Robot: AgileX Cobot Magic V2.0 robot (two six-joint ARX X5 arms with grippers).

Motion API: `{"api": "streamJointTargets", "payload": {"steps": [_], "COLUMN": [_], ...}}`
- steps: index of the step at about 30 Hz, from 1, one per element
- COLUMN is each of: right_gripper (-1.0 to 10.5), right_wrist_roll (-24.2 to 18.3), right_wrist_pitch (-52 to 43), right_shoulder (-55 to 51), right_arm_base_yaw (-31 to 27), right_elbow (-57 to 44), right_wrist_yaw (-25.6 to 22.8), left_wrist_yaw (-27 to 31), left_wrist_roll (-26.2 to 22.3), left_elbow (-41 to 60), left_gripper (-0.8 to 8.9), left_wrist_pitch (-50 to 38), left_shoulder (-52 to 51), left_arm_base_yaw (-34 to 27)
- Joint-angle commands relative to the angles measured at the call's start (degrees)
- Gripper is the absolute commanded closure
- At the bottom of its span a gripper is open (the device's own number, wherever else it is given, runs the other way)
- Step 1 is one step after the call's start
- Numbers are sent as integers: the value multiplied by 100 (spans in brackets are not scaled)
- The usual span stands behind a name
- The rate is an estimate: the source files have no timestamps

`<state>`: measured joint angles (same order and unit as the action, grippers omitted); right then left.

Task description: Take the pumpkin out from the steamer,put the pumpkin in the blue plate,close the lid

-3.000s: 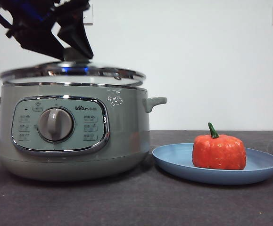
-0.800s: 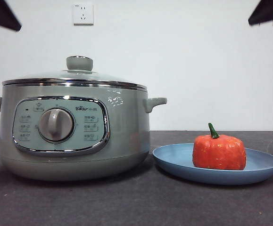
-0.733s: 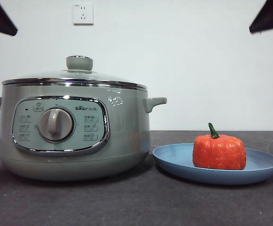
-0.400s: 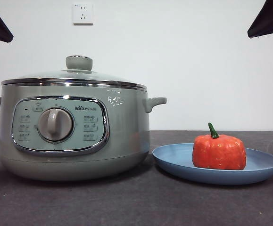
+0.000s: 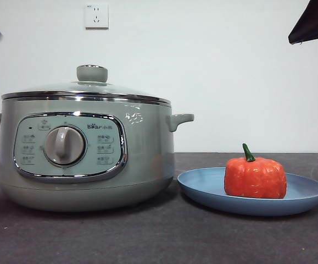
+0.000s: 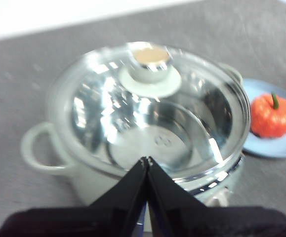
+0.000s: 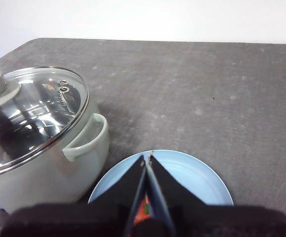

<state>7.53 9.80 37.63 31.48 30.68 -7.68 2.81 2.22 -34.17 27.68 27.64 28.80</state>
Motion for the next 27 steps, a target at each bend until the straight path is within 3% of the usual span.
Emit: {"api": "streamJointTargets", "payload": {"steps": [1,12,19,27], "right_gripper": [946,946,946,946], "right_wrist_roll": [48,48,48,50], "right_wrist_pitch": [-35,-35,-35,-33], "right_shoulder": [-2,-2,-2,-2], "right_arm_base_yaw": [2,2,2,2], "right_elbow": [-31,-31,-31,-31], "right_wrist_yaw": [-15,-15,-15,-15], "left_wrist_yaw": [-9,-39,-153,-809], "left_wrist_roll": [-243,-378,-374,-354], "left_elbow": [90,1823,2997,3311], "left_gripper": [817,817,817,817], "left_wrist_pitch": [81,-931,-1714,-1532], "left_shoulder": [-680,-2566,-2756,-2756], "left_arm_base_yaw": [-343,-2166,-2520,-2555]}}
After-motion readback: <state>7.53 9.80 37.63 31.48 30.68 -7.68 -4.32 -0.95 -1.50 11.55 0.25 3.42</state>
